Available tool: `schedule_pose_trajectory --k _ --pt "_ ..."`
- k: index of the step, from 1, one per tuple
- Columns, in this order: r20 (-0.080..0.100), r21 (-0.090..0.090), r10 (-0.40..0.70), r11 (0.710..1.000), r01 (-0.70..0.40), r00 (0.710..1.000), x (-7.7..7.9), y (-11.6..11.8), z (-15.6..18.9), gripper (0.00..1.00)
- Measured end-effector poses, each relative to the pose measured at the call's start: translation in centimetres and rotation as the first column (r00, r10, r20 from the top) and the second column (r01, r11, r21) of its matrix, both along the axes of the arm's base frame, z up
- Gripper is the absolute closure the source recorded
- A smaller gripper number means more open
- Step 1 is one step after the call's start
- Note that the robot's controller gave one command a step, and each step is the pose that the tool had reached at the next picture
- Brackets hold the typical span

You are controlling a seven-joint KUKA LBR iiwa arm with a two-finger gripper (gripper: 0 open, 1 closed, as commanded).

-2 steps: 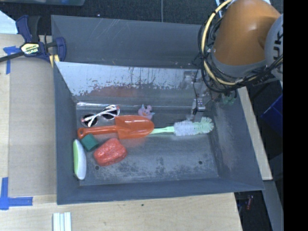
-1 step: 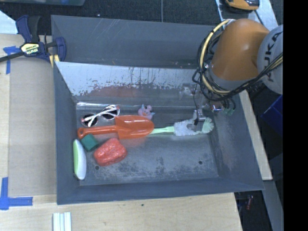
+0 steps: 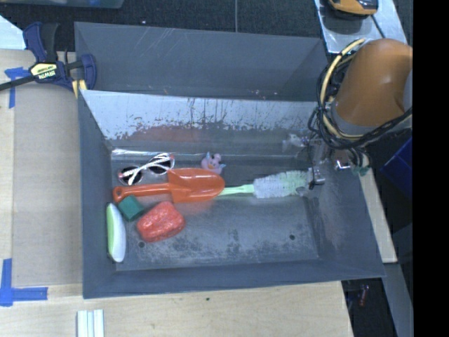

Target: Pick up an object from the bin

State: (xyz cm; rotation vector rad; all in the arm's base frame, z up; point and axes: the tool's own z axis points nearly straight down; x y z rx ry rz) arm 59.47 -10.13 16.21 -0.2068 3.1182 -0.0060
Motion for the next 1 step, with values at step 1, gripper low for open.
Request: schedule_pose_trajectory --k 1 --pt "-0.012 0.005 0.031 1.000 -0.031 0.999 -0.18 1.68 -3.62 0.00"
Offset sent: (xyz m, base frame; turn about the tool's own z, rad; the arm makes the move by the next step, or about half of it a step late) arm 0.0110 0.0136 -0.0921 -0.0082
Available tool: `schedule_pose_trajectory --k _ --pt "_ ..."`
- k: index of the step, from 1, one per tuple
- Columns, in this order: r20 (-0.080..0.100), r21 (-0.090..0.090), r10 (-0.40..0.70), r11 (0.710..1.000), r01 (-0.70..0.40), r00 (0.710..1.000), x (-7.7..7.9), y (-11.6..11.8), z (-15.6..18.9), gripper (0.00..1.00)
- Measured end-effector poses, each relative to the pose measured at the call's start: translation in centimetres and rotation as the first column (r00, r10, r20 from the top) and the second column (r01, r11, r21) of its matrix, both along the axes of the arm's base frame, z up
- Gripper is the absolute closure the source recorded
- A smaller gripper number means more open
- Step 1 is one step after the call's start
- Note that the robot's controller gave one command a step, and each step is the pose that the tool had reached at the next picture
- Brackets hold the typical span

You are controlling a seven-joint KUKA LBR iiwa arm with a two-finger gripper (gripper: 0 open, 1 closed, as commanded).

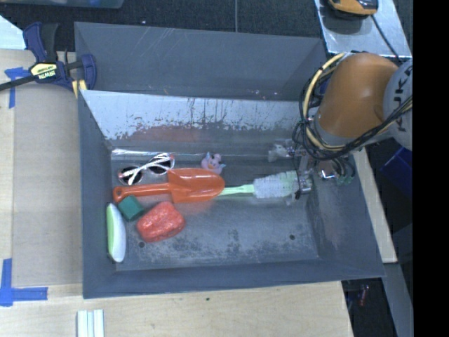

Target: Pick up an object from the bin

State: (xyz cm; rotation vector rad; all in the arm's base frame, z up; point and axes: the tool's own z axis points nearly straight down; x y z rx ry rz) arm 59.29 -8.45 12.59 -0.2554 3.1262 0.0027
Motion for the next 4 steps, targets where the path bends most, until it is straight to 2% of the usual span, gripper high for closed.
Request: schedule_pose_trajectory --k 1,2,3,4 --pt "0.013 -0.002 -0.023 1.000 0.023 1.000 1.3 -0.4 -5.9 0.00" --pt "0.022 -0.001 -0.096 0.995 0.096 0.995 2.3 -2.6 -5.5 1.00" --pt "0.022 -0.002 -0.096 0.995 0.096 0.995 2.3 -2.6 -5.5 1.00" --pt "0.021 -0.001 -0.095 0.995 0.095 0.995 2.3 -2.5 -2.6 1.00"
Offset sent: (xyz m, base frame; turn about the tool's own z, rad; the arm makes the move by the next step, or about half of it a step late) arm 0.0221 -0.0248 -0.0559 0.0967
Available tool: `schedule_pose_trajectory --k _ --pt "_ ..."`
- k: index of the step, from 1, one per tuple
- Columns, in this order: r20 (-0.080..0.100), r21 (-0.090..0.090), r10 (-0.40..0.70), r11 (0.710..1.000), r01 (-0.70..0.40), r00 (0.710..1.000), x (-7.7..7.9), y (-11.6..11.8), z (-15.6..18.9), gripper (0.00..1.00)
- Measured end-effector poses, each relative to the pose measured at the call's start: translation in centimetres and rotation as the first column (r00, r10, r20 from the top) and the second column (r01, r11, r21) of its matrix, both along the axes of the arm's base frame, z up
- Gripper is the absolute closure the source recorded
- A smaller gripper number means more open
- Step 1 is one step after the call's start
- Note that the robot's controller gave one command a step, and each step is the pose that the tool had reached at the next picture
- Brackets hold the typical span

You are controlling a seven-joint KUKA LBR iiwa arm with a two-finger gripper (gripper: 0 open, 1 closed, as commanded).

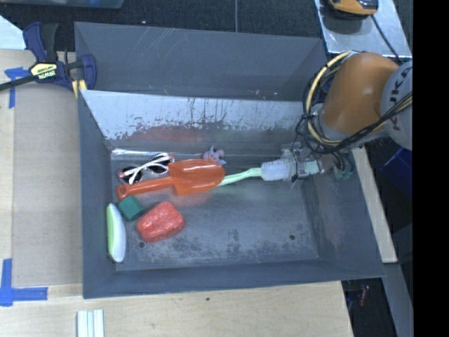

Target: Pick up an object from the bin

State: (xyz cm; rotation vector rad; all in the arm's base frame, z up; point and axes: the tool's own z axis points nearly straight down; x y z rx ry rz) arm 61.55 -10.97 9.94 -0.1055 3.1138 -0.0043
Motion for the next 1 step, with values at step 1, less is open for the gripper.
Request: schedule_pose_trajectory --k 1 --pt "0.005 -0.001 0.000 1.000 0.000 1.000 0.15 -0.04 1.66 1.00"
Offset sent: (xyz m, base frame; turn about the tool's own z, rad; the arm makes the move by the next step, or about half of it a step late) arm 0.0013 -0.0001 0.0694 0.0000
